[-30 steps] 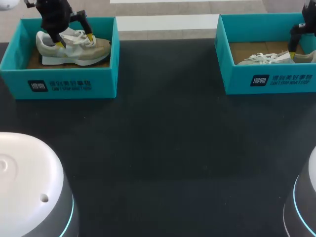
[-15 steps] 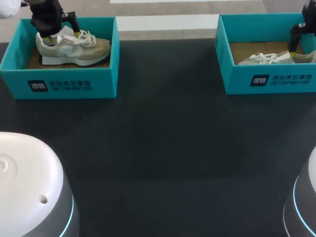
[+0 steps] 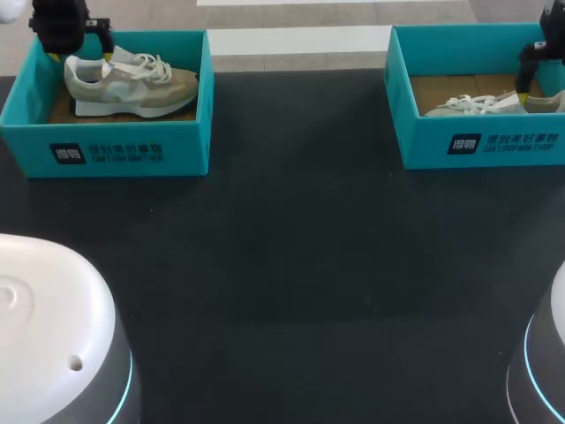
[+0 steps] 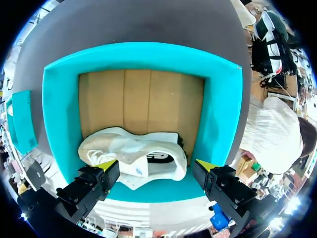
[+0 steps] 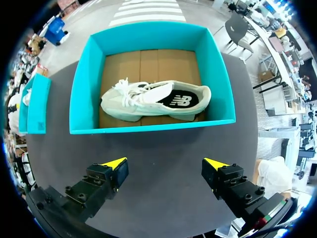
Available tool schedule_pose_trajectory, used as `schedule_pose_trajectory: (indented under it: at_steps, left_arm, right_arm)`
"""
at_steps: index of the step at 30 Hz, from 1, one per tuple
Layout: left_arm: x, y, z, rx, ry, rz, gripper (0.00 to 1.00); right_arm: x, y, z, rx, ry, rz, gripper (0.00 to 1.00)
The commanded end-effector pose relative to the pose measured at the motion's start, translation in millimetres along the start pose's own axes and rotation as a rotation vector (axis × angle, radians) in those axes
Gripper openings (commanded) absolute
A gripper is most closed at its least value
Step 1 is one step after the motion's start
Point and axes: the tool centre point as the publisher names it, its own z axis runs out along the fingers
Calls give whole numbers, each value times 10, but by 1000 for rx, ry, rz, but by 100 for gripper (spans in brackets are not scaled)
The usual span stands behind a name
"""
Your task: Take the shoe out of the shoebox, open the shoe tongue, remove and reinsert the insole, then place the shoe into the shoebox
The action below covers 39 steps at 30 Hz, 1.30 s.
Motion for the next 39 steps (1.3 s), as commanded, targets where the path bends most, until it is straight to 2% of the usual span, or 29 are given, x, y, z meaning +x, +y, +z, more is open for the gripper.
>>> schedule_pose_trajectory:
  at_steps: [1, 16, 17, 25, 33, 35, 38, 39]
  left_arm:
    - [128, 175, 56, 34, 65, 7, 100]
    - [128, 175, 56, 34, 65, 7, 100]
    - [139, 183, 75, 54, 62, 20, 100]
    - [417, 504, 251, 105, 71, -1, 100]
    - [435, 644, 442, 142, 65, 53, 99]
    - [410, 635, 473, 144, 69, 64, 65]
    - [387, 615, 513, 145, 47, 79, 68]
    - [382, 601, 538, 148, 43, 85, 56]
  right_arm:
    - [3, 3, 6, -1, 0, 0, 100]
    - [3, 3, 6, -1, 0, 0, 100]
    - [3, 3, 6, -1, 0, 0, 100]
    - [3, 3, 6, -1, 0, 0, 100]
    - [3, 3, 6, -1, 0, 0, 100]
    - [3, 3, 6, -1, 0, 0, 100]
    - [3, 3, 6, -1, 0, 0, 100]
    - [3, 3, 6, -1, 0, 0, 100]
